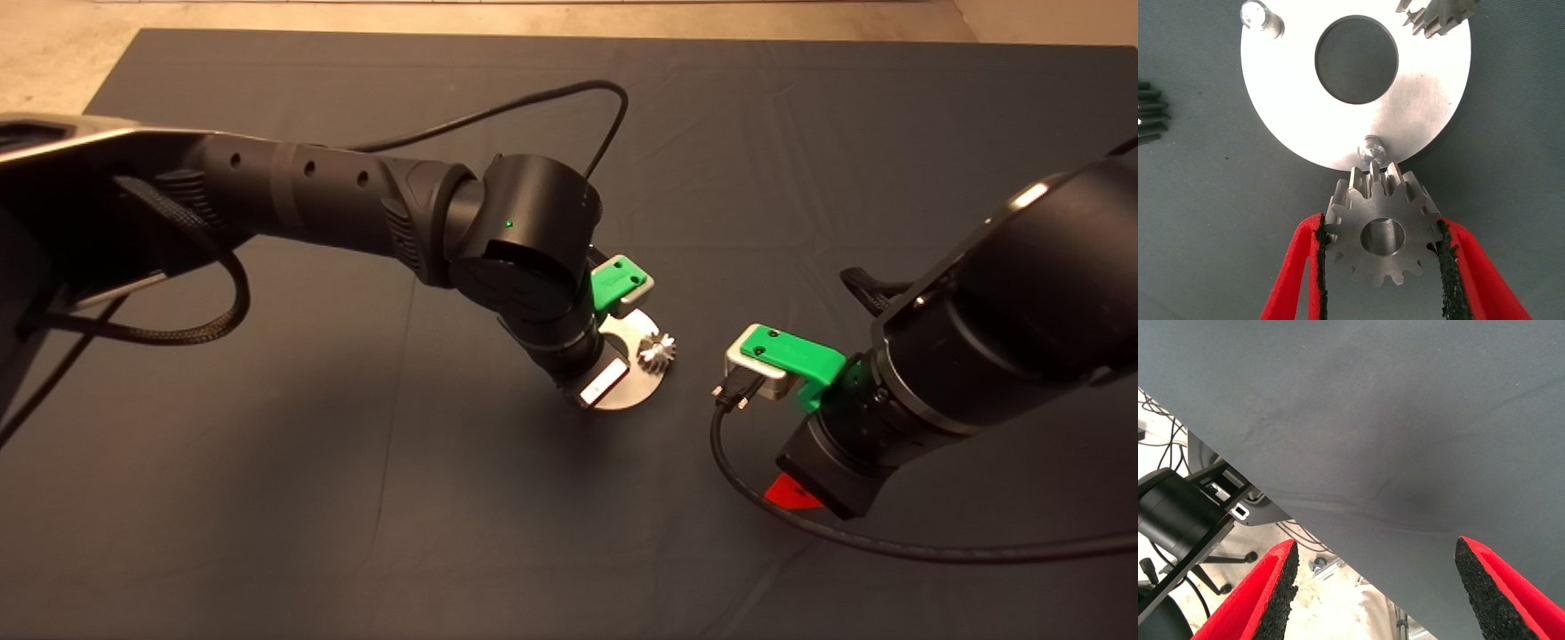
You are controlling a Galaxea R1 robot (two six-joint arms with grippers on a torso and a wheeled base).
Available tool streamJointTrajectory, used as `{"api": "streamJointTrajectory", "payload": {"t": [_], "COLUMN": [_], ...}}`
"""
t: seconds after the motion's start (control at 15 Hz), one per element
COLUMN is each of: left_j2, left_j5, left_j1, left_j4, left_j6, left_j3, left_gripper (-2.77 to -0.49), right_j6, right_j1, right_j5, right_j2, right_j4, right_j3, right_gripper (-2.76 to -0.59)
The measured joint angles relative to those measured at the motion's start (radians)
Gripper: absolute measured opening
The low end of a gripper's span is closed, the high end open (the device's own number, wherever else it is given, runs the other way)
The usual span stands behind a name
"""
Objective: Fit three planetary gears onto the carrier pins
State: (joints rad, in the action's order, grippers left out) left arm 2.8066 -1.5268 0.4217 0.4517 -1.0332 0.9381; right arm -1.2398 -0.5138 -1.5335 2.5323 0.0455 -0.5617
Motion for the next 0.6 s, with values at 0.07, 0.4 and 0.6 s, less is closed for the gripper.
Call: {"api": "streamJointTrajectory", "payload": {"t": [0.07, 0.4, 0.6], "left_j2": [0.000, 0.000, 0.000], "left_j5": [0.000, -0.001, 0.000], "left_j1": [0.000, -0.012, -0.034], "left_j4": [0.000, 0.011, 0.030], "left_j6": [-0.001, -0.003, -0.002], "left_j3": [0.000, 0.000, 0.000], "left_gripper": [-2.45, -2.46, -2.46], "right_j6": [0.000, 0.000, 0.000], "right_j1": [0.000, 0.000, 0.000], "right_j5": [0.000, 0.000, 0.000], "right_j2": [0.000, 0.000, 0.000], "right_j4": [0.000, 0.000, 0.000], "right_j3": [0.000, 0.000, 0.000], "right_gripper": [-1.63, -1.63, -1.63]}}
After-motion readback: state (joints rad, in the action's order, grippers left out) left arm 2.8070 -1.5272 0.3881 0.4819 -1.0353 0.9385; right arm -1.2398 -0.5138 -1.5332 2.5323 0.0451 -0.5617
